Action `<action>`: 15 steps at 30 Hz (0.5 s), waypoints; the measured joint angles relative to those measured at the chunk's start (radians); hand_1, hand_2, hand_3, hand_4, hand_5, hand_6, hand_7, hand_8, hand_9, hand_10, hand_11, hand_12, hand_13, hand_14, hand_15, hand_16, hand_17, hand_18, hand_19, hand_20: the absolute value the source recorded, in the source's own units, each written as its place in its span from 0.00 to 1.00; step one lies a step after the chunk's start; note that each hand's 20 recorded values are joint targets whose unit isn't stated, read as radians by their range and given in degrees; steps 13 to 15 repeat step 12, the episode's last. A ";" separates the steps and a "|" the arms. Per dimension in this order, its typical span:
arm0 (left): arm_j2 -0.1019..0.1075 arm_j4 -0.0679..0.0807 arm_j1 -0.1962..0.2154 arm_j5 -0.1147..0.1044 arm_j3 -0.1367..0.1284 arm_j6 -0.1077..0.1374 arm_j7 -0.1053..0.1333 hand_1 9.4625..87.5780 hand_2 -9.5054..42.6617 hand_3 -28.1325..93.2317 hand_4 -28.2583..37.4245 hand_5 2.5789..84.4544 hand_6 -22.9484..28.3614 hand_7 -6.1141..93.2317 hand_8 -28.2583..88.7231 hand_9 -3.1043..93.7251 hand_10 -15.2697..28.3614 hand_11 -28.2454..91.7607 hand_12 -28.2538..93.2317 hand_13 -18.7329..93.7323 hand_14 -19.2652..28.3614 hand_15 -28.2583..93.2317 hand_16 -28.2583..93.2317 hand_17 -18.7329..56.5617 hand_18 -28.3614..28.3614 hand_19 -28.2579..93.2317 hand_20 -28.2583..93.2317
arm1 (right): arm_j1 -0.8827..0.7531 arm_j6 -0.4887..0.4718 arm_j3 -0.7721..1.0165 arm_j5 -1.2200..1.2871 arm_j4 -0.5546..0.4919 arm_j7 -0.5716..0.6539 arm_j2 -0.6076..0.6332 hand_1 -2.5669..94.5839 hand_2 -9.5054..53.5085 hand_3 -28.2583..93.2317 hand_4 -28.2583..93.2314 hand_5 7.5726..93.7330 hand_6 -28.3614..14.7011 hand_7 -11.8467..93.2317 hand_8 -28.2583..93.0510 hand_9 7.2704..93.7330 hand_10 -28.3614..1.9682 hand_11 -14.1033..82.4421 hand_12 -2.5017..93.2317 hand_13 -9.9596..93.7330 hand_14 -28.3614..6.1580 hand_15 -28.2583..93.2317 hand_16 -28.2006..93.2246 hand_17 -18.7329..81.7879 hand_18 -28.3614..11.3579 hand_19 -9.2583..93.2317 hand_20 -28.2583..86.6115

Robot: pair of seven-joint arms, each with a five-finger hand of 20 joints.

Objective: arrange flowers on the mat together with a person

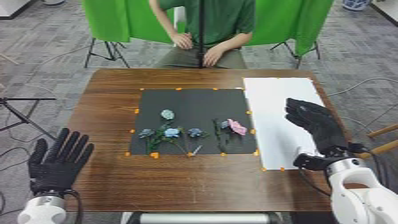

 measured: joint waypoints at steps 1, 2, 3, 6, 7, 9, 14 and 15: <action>0.000 0.000 0.000 0.000 0.000 0.000 0.000 0.20 0.46 0.79 0.00 0.50 0.57 0.14 0.16 0.44 0.64 0.36 0.27 0.43 0.69 0.46 0.17 0.22 0.70 0.45 0.32 | 0.005 0.000 -0.004 0.004 0.003 -0.002 0.000 0.37 0.15 0.83 0.04 0.53 0.68 0.26 0.13 0.46 0.67 0.21 0.13 0.45 0.55 0.34 0.33 0.41 0.38 0.19 0.46; 0.000 0.000 0.000 0.000 0.000 0.000 0.000 0.20 0.46 0.79 0.00 0.50 0.57 0.14 0.16 0.44 0.64 0.36 0.27 0.43 0.69 0.46 0.16 0.21 0.70 0.45 0.32 | 0.010 -0.003 -0.007 0.012 0.006 -0.007 0.000 0.37 0.15 0.83 0.04 0.53 0.68 0.26 0.13 0.46 0.67 0.21 0.13 0.45 0.54 0.34 0.33 0.42 0.38 0.18 0.46; 0.000 0.000 0.000 0.000 0.000 0.000 0.000 0.20 0.46 0.79 0.00 0.50 0.57 0.14 0.16 0.44 0.64 0.36 0.27 0.43 0.69 0.46 0.16 0.21 0.70 0.45 0.32 | 0.015 -0.007 -0.009 0.027 0.011 -0.014 0.000 0.37 0.14 0.83 0.04 0.53 0.68 0.26 0.13 0.46 0.67 0.21 0.13 0.45 0.54 0.34 0.33 0.42 0.38 0.18 0.46; 0.000 0.000 0.001 0.000 0.000 0.000 0.001 0.20 0.46 0.79 0.00 0.50 0.57 0.14 0.16 0.44 0.64 0.36 0.27 0.43 0.69 0.46 0.16 0.21 0.70 0.45 0.33 | 0.025 -0.048 -0.007 0.117 0.026 -0.051 -0.001 0.37 0.13 0.83 0.04 0.53 0.68 0.26 0.13 0.46 0.67 0.21 0.13 0.45 0.54 0.34 0.33 0.43 0.40 0.16 0.46; 0.000 0.000 0.001 0.000 0.000 0.000 0.001 0.20 0.46 0.79 0.00 0.50 0.57 0.14 0.16 0.44 0.64 0.36 0.27 0.43 0.68 0.46 0.16 0.22 0.70 0.45 0.32 | 0.026 -0.072 -0.003 0.156 0.031 -0.064 -0.002 0.37 0.13 0.83 0.04 0.53 0.68 0.26 0.13 0.46 0.67 0.21 0.13 0.45 0.55 0.34 0.33 0.44 0.40 0.16 0.46; 0.000 0.000 0.001 0.000 0.000 -0.001 0.001 0.20 0.46 0.79 0.00 0.50 0.57 0.14 0.16 0.44 0.64 0.36 0.27 0.43 0.68 0.46 0.16 0.22 0.70 0.45 0.32 | 0.027 -0.116 0.007 0.218 0.038 -0.087 -0.007 0.37 0.12 0.83 0.04 0.54 0.68 0.26 0.13 0.47 0.67 0.21 0.13 0.46 0.55 0.34 0.33 0.44 0.41 0.15 0.47; 0.000 0.000 0.001 0.000 0.000 -0.001 0.002 0.20 0.46 0.79 0.00 0.50 0.57 0.14 0.16 0.44 0.64 0.36 0.27 0.43 0.68 0.46 0.16 0.22 0.70 0.44 0.32 | 0.027 -0.150 0.018 0.264 0.044 -0.108 -0.012 0.37 0.12 0.83 0.04 0.55 0.68 0.26 0.13 0.48 0.67 0.21 0.13 0.46 0.55 0.34 0.33 0.45 0.42 0.15 0.47; 0.000 0.000 0.001 0.000 0.000 -0.001 0.002 0.20 0.46 0.79 0.00 0.50 0.57 0.14 0.16 0.44 0.64 0.36 0.27 0.43 0.68 0.46 0.16 0.22 0.70 0.44 0.32 | 0.027 -0.150 0.018 0.264 0.044 -0.108 -0.012 0.37 0.12 0.83 0.04 0.55 0.68 0.26 0.13 0.48 0.67 0.21 0.13 0.46 0.55 0.34 0.33 0.45 0.42 0.15 0.47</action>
